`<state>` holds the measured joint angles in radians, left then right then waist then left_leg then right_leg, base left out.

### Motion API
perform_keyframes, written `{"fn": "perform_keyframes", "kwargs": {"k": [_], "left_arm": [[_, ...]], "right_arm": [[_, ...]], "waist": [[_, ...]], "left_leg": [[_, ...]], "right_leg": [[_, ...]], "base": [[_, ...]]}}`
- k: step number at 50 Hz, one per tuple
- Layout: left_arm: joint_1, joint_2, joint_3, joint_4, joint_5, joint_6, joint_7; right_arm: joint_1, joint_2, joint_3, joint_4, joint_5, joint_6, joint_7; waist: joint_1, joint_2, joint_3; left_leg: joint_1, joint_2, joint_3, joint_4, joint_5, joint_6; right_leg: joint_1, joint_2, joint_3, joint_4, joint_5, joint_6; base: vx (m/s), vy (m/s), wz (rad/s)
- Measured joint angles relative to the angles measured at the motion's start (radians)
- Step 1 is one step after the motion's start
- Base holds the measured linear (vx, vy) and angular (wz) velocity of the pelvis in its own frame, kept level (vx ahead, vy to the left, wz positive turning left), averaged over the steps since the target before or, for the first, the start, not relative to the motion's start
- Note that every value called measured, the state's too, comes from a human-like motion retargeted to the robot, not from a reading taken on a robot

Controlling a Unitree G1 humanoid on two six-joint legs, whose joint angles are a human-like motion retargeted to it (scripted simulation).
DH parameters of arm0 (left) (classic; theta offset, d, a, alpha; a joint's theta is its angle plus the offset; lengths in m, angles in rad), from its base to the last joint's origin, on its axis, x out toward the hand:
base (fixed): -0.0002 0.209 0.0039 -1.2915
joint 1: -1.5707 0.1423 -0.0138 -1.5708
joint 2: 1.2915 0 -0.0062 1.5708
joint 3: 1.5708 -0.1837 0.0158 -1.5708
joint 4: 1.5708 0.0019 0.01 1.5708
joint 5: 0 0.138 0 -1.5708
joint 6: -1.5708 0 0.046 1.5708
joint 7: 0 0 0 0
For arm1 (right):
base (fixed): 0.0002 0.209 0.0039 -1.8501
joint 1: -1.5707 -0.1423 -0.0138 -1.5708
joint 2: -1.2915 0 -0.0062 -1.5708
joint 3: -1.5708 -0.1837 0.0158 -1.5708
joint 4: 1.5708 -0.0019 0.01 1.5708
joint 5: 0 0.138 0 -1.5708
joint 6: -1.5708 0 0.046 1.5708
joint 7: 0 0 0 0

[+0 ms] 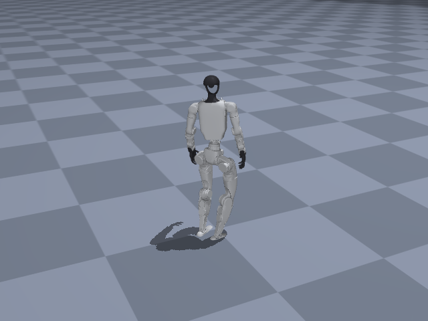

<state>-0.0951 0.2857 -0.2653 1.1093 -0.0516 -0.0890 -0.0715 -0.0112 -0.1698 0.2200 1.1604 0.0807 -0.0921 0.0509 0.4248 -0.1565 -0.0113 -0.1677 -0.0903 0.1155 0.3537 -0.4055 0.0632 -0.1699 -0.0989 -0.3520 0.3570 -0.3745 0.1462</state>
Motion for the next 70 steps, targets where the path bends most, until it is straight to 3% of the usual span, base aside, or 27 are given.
{"fn": "perform_keyframes", "kwargs": {"k": [70], "left_arm": [[0.129, -0.071, 0.156, 0.138, -0.024, -0.021, 0.079]], "right_arm": [[-0.089, -0.059, -0.07, -0.05, -0.063, -0.012, -0.148]], "waist": [[-0.187, 0.072, 0.008]], "left_leg": [[-0.038, 0.051, 0.127, 0.181, -0.037, 0.08]], "right_leg": [[-0.018, 0.05, 0.115, -0.042, 0.042, 0.04]], "base": [[-0.01, 0.0, -0.26]]}}
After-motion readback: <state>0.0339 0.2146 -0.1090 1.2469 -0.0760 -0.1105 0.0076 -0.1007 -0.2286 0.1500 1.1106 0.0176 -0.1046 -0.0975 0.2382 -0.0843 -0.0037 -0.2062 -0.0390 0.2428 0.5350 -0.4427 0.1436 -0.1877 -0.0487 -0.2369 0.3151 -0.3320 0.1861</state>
